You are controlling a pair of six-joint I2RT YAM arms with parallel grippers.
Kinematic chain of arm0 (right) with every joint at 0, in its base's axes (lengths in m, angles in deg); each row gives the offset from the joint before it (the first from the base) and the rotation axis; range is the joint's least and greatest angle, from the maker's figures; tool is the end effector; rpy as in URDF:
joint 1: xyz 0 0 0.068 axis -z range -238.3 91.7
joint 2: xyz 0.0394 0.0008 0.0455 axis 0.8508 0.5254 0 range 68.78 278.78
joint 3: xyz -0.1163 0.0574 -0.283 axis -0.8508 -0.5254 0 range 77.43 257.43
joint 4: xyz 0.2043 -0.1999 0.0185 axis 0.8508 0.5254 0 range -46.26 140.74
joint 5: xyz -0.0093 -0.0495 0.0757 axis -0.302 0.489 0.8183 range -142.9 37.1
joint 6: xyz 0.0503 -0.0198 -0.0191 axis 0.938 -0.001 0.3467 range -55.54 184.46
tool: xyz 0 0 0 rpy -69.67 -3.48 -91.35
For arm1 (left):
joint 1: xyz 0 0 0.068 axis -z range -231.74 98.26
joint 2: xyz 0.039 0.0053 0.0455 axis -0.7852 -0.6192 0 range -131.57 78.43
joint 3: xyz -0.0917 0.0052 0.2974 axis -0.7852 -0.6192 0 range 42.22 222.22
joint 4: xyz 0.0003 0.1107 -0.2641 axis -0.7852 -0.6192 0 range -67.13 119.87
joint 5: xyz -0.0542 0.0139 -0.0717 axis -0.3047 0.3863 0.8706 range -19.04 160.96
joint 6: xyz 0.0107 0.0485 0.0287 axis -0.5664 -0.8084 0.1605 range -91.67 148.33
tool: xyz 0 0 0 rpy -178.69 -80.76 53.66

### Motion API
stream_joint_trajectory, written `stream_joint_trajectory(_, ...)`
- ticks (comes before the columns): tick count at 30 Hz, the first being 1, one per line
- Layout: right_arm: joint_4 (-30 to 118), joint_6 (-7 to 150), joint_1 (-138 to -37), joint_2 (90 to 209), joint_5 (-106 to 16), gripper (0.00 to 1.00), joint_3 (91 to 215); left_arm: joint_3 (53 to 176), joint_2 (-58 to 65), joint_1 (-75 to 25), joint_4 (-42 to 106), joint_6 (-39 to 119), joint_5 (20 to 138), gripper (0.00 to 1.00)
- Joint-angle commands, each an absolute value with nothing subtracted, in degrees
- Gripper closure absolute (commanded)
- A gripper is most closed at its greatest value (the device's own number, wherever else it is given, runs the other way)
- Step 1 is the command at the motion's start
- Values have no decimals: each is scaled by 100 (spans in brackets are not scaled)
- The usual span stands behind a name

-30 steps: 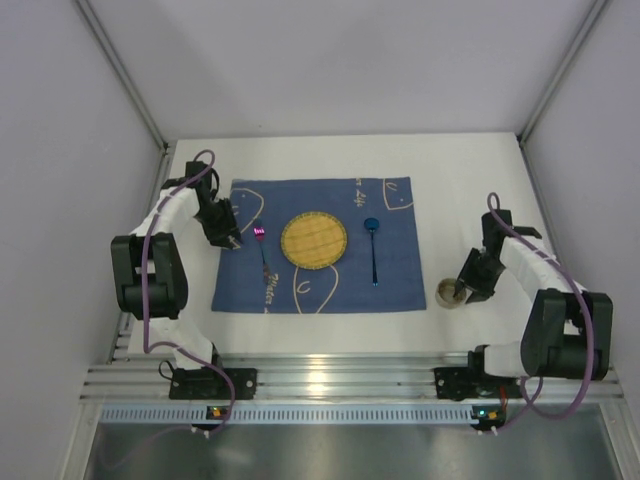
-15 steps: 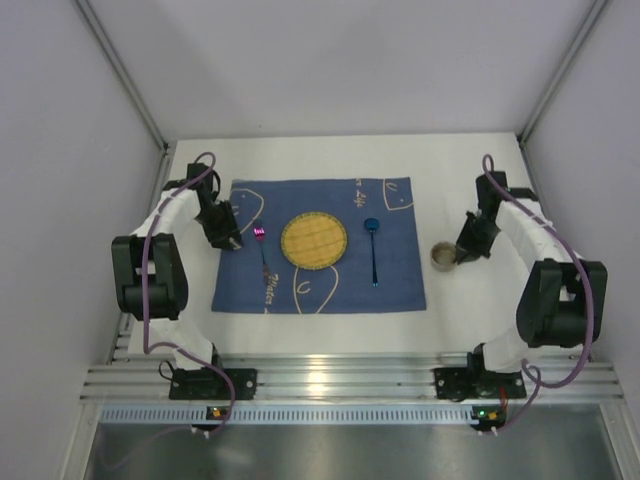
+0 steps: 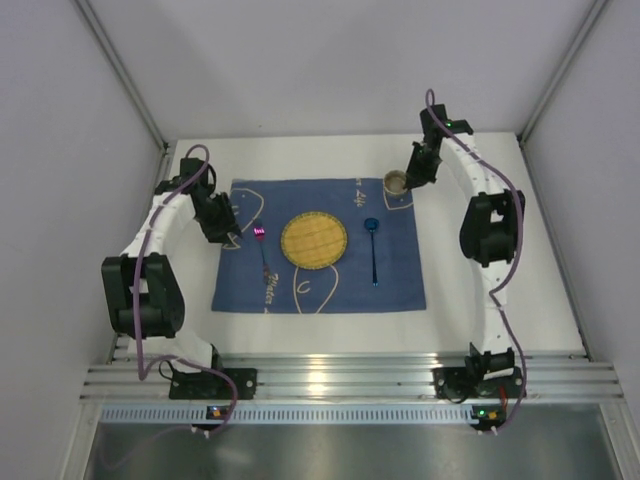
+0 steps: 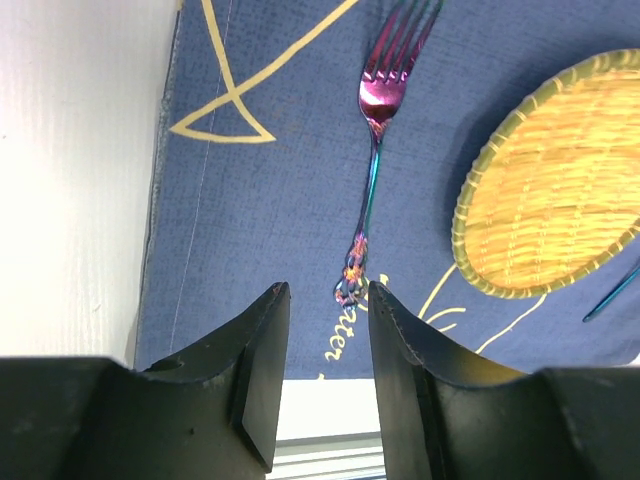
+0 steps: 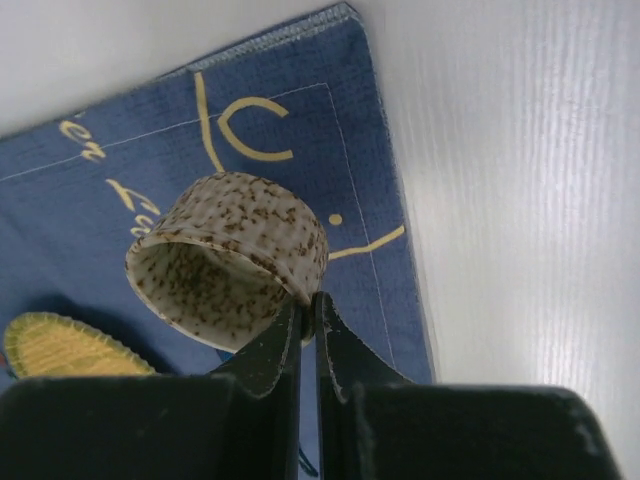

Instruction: Set the dinner table for one person

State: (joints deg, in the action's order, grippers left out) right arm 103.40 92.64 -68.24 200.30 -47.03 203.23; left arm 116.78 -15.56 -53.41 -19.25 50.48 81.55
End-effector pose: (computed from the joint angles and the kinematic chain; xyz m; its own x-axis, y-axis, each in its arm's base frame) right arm 0.5362 0.0982 0.2695 -0.8902 0.3210 -0.3231 0.2348 0.9313 0.2785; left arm 0.3589 0.0029 0.2766 -0.8762 -0.3964 -0.2741 -0.3152 0.9016 -0.2964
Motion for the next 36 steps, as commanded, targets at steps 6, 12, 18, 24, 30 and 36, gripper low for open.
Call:
stream_joint_trajectory(6, 10702, 9487, -7201, 20632, -4657, 100, 20760, 11323, -805, -5315, -2022, 4933, 7931, 56)
stream_joint_trajectory(12, 10649, 9470, -7219, 20458, -4797, 30, 20664, 11306, -656, -5315, -2075, 4889, 7922, 56)
stream_joint_trajectory(18, 10641, 8918, -7210, 19449, -4974, 0, 20681, 11595, -647, -5306, -2084, 4819, 7983, 51)
stream_joint_trajectory(24, 9634, 8178, -7228, 17622, -4190, 6, 19860, 13052, -560, -5254, -2303, 4924, 7870, 27)
stream_joint_trajectory(30, 8340, 8441, -7175, 14600, -4648, 0, 16786, 12952, 125, -4875, -1202, 5662, 6122, 2)
stream_joint_trajectory(36, 7680, 8633, -7175, 13042, -4770, 0, 14478, 9194, 1979, -4174, 3542, 3652, 4882, 2)
